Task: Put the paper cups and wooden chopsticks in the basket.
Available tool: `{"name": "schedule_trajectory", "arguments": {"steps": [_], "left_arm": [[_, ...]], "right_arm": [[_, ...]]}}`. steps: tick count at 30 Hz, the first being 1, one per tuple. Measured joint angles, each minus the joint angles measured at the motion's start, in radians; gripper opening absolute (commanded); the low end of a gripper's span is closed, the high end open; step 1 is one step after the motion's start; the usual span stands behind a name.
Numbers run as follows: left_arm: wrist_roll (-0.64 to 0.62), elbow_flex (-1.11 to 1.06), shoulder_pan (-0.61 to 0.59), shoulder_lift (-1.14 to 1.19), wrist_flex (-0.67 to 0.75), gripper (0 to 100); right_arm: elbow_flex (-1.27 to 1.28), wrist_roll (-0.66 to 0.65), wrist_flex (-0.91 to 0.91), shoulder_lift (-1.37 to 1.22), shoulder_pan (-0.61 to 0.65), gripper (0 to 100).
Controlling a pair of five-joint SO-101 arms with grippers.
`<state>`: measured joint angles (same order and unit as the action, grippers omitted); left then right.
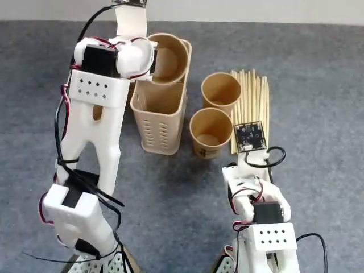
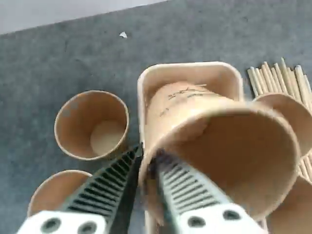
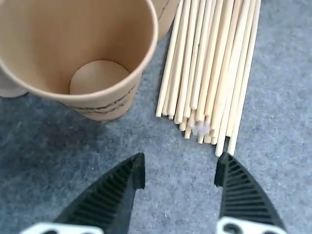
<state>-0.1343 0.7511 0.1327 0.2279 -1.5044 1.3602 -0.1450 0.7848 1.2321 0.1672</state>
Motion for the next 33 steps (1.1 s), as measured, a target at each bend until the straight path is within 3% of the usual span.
{"name": "schedule_trajectory", "arguments": {"steps": [15,24,33], "left_arm": [[0.048,0.216,-0.038,0.009,0.003,18],[0.075,0.17,-0.075,0.138,0.184,18],[0.124,0.219,-0.104,0.196,0.209,18]], "right_arm": [[0.0,0.0,0.0,0.0,0.0,23.8],[0.0,0.0,0.0,0.0,0.0,23.8],[0.0,0.0,0.0,0.0,0.0,23.8]]}}
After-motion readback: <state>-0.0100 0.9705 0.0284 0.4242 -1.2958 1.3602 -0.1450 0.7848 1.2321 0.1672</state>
